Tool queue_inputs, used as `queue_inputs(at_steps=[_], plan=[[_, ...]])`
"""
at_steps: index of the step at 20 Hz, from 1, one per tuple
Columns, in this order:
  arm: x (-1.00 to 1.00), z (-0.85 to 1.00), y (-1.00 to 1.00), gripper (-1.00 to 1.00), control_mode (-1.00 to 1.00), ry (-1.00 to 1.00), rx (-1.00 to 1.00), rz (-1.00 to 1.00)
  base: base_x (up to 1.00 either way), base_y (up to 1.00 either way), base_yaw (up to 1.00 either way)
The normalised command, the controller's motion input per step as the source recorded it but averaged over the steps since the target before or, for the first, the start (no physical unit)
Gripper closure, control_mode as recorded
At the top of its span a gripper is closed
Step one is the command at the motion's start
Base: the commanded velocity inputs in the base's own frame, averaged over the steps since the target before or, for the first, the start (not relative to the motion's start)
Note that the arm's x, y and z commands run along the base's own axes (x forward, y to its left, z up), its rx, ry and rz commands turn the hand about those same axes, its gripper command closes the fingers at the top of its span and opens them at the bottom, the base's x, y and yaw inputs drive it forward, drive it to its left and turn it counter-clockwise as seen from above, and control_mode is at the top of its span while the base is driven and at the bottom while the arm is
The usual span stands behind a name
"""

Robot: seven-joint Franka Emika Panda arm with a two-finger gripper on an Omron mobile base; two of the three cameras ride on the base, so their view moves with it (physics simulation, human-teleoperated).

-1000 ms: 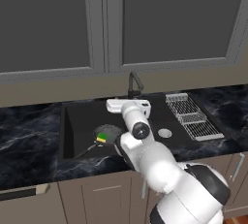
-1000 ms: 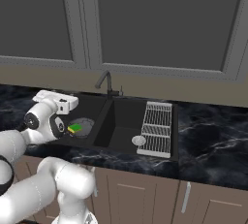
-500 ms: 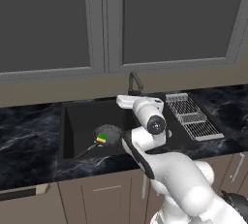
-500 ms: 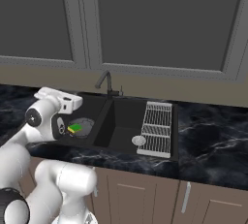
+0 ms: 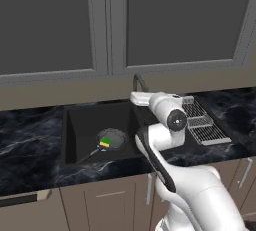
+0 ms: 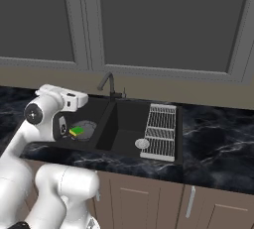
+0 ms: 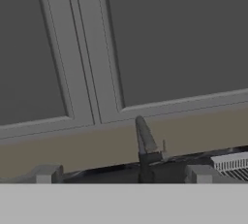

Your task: Pick the pan and sponge and place them into the sink. Then turn on the water.

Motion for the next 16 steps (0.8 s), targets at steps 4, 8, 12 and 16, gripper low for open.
queue_inputs(at_steps=[4, 8, 12, 16], plan=[[-0.12, 0.28, -0.32, -1.00, -1.00, 0.00, -0.07, 0.00, 0.00, 0.00, 0.00], [-0.04, 0.19, -0.31, -1.00, -1.00, 0.01, -0.09, 0.00, 0.00, 0.00, 0.00], [0.00, 0.11, -0.28, -1.00, -1.00, 0.01, -0.10, 0.02, 0.00, 0.00, 0.00], [0.00, 0.00, -0.27, -1.00, -1.00, 0.02, -0.09, 0.04, 0.00, 0.00, 0.00]])
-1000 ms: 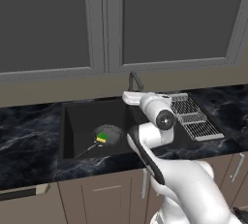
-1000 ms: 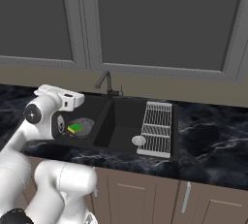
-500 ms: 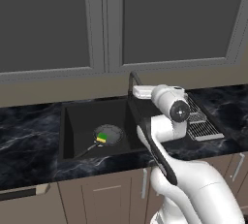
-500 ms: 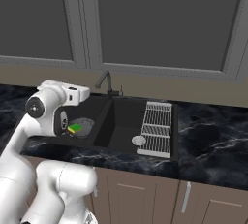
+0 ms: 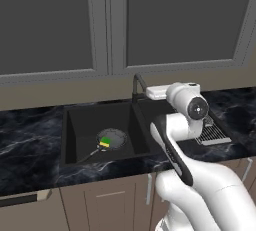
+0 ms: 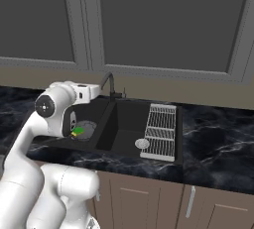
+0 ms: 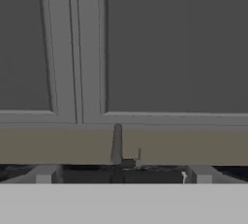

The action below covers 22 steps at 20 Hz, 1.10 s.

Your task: Pick the pan and sponge and place them into the sink. Then turn on the water.

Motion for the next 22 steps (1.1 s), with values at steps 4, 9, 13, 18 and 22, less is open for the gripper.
queue_inputs(at_steps=[4, 9, 13, 18, 22], plan=[[0.00, -0.02, -0.26, -1.00, -1.00, 0.02, -0.08, 0.07, 0.00, 0.00, 0.00], [-0.02, 0.00, -0.34, -1.00, -1.00, 0.00, -0.07, 0.09, 0.00, 0.00, 0.00], [-0.03, -0.04, -0.33, -1.00, -1.00, 0.01, -0.01, 0.03, 0.00, 0.00, 0.00], [0.00, -0.10, -0.30, -1.00, -1.00, 0.02, 0.00, 0.00, 0.00, 0.00, 0.00], [0.16, -0.04, -0.18, -1.00, -1.00, 0.03, 0.00, 0.00, 0.00, 0.00, 0.00]])
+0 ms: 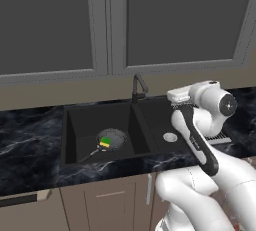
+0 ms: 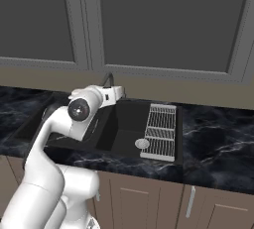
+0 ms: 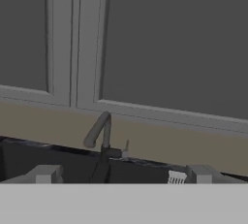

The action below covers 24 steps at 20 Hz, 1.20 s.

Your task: Pick the pan and sponge and place them into the sink. Then turn on the water.

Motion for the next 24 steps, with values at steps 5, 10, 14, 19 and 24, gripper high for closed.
queue_inputs(at_steps=[5, 10, 14, 19, 24], plan=[[0.27, 0.00, -0.08, -1.00, -1.00, 0.05, 0.00, 0.00, 0.00, 0.00, 0.00], [0.32, -0.15, -0.02, -1.00, -1.00, 0.00, 0.01, 0.01, 0.00, 0.00, 0.00], [0.30, -0.20, 0.00, -1.00, -1.00, -0.02, 0.01, 0.04, 0.00, 0.00, 0.00], [0.27, -0.18, -0.05, -1.00, -1.00, -0.04, 0.01, 0.06, 0.00, 0.00, 0.00], [0.29, -0.11, -0.09, -1.00, -1.00, -0.03, 0.03, 0.07, 0.00, 0.00, 0.00]])
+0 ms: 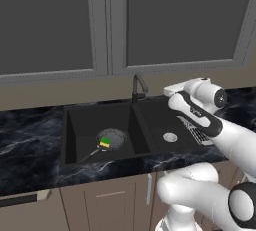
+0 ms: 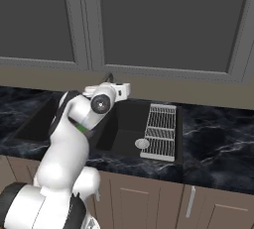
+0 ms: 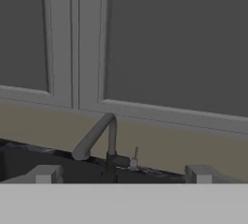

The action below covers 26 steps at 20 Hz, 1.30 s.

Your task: Pick the pan and sponge and place them into the sink. Then turn on the water.

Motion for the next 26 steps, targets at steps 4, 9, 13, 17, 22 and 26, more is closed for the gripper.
queue_inputs(at_steps=[4, 9, 13, 17, 22, 26], plan=[[0.28, -0.12, -0.03, -1.00, -1.00, -0.02, 0.03, 0.06, 0.00, 0.00, 0.00], [0.33, -0.15, 0.00, -1.00, -1.00, 0.00, 0.02, 0.05, 0.00, 0.00, 0.00], [0.33, -0.21, 0.00, -1.00, -1.00, 0.00, 0.05, 0.07, 0.00, 0.00, 0.00], [0.25, -0.20, -0.08, -1.00, -1.00, 0.02, 0.06, 0.08, 0.00, 0.00, 0.00], [0.23, -0.22, -0.13, -1.00, -1.00, 0.00, 0.09, 0.07, 0.00, 0.00, 0.00], [0.23, -0.17, -0.01, -1.00, -1.00, 0.00, 0.08, 0.05, 0.00, 0.00, 0.00]])
